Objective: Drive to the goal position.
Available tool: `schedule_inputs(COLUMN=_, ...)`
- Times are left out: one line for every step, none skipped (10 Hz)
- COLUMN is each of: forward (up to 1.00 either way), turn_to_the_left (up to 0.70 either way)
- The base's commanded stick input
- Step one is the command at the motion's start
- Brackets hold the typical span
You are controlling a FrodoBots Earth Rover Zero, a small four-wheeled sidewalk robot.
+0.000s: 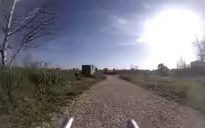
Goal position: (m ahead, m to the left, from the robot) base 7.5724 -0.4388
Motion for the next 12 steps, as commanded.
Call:
schedule_inputs(forward=0.49, turn_to_the_left=-0.41)
schedule_inputs(forward=0.49, turn_to_the_left=-0.15)
schedule_inputs(forward=0.49, turn_to_the_left=0.0)
schedule_inputs(forward=0.49, turn_to_the_left=0.0)
schedule_inputs(forward=0.49, turn_to_the_left=0.0)
schedule_inputs(forward=0.49, turn_to_the_left=0.0)
schedule_inputs(forward=0.49, turn_to_the_left=0.0)
schedule_inputs(forward=0.49, turn_to_the_left=0.0)
schedule_inputs(forward=0.49, turn_to_the_left=0.0)
schedule_inputs(forward=0.49, turn_to_the_left=0.0)
schedule_inputs(forward=0.49, turn_to_the_left=0.0)
schedule_inputs(forward=0.49, turn_to_the_left=0.0)
